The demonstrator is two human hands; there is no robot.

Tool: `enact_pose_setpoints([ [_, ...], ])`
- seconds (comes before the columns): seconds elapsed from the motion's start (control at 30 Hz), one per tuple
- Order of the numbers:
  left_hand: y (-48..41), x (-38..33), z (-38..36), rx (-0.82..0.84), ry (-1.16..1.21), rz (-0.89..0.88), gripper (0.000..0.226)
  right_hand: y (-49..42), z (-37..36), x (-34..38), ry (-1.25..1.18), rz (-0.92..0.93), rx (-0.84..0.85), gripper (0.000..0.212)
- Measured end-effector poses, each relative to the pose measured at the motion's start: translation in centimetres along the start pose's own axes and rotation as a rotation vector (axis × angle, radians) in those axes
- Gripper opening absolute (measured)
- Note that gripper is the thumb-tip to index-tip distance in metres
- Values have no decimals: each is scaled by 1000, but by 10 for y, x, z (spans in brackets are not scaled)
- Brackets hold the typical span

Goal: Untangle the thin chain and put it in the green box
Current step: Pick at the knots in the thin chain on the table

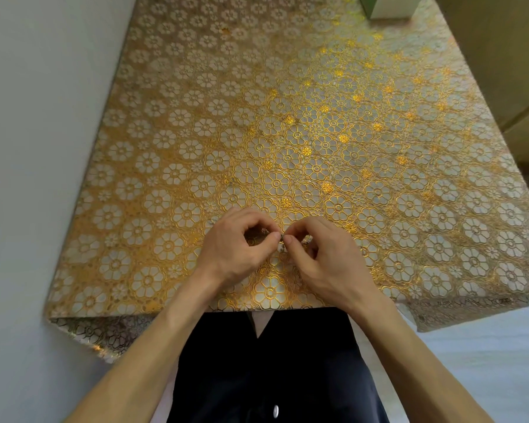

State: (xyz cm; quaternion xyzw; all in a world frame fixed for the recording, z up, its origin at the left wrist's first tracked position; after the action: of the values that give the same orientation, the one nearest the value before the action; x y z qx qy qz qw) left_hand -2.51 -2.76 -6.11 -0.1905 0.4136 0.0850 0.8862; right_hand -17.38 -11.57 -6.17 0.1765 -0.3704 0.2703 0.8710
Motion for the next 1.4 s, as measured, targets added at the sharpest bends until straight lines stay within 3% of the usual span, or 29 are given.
enact_pose_setpoints([
  [0.2, -1, 1, 4, 21, 85, 39, 20, 1, 2, -1, 14, -3, 36, 4],
  [0.37, -1, -2, 3, 22, 86, 27, 21, 1, 1, -2, -3, 2, 25, 20],
  [0.57, -1, -2, 4, 42, 95, 64, 17, 2, 3, -1, 7, 9, 20, 12],
  [0.93, -4, -4, 4, 118, 349, 192, 3, 2, 7, 2, 40, -11, 125, 9],
  [1.3, -16, -8, 17, 291, 313, 199, 2, 2, 16, 3, 79, 27, 52, 10],
  [1.4, -18, -6, 25, 315, 202, 155, 9, -1, 19, 4, 93, 38, 37, 11],
])
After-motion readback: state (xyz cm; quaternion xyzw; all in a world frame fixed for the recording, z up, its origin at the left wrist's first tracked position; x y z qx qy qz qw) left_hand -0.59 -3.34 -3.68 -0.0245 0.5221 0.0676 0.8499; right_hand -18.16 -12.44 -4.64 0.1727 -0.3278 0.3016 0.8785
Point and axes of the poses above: each hand's wrist, its own y-axis away from the middle knuckle, its own z-axis out of the back of the hand, x = y × z, the point moved 3 cm from there along -y, towards the middle knuckle, and after that the axes turned 14 degrees about -z, right-handed, at the moved point
